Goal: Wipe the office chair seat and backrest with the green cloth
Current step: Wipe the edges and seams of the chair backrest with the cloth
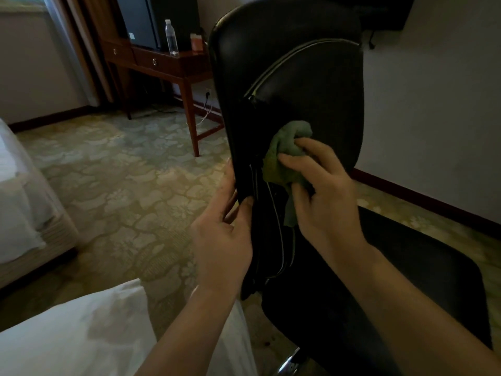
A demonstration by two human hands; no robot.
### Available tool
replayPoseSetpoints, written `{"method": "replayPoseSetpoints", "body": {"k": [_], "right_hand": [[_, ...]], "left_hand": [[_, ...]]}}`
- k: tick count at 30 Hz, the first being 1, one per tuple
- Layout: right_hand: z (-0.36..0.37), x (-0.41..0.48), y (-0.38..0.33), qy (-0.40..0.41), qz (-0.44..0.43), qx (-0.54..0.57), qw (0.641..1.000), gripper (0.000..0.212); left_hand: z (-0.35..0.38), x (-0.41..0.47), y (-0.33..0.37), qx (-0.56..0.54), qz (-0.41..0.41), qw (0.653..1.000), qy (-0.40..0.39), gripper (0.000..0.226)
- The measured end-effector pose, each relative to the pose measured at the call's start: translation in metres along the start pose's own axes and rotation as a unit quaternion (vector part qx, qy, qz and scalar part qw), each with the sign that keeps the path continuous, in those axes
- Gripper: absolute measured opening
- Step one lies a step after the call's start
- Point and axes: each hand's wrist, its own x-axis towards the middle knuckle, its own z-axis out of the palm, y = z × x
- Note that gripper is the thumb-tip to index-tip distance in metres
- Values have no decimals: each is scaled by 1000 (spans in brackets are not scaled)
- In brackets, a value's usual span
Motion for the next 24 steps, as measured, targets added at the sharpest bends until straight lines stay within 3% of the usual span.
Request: {"method": "replayPoseSetpoints", "body": {"k": [8, 14, 24], "right_hand": [[-4, -38, 16, -42, 39, -14, 998, 41], [-15, -6, 1, 10, 25, 9, 1000, 43], [7, -40, 21, -15, 41, 36, 998, 41]], "left_hand": [[-3, 0, -4, 14, -2, 1000, -16, 67], [-1, 0, -2, 13, 1, 1000, -10, 67], [0, 0, 0, 1, -2, 1000, -10, 65]]}}
